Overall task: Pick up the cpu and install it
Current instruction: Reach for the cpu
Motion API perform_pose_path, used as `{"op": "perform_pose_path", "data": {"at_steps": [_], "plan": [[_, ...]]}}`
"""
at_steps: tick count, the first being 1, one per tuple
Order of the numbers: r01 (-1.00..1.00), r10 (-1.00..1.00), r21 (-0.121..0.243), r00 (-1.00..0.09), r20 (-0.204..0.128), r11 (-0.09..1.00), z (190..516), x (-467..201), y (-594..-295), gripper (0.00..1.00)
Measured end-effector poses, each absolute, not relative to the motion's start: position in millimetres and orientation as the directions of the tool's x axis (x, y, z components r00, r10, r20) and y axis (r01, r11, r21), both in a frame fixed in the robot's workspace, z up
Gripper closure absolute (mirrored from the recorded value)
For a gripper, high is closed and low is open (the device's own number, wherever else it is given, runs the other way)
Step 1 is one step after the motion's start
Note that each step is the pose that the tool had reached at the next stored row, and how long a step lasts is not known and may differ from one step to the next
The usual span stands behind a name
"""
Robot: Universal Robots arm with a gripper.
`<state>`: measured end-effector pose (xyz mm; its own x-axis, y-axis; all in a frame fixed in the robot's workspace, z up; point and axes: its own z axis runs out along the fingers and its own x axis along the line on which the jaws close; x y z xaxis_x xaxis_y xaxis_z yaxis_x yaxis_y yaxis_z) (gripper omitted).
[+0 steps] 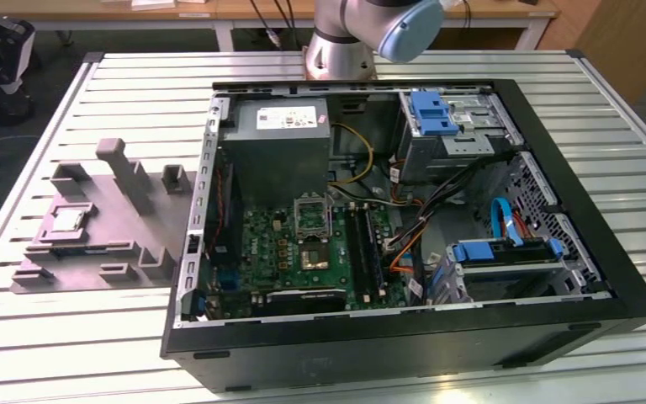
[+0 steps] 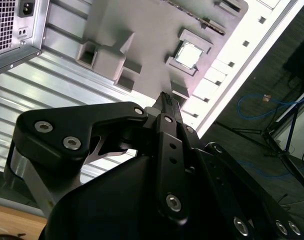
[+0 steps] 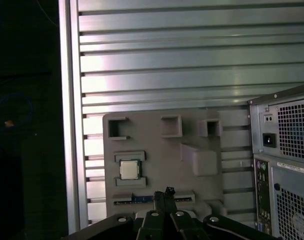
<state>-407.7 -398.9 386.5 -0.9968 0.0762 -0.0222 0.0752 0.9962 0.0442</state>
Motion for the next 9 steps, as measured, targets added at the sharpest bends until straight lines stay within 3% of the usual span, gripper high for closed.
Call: {"op": "perform_pose_path", "data": {"at_steps": [9], "plan": [[0.075, 0.076, 0.044, -0.997, -0.022, 0.996, 386.5, -419.0, -398.9, 0.89]]}}
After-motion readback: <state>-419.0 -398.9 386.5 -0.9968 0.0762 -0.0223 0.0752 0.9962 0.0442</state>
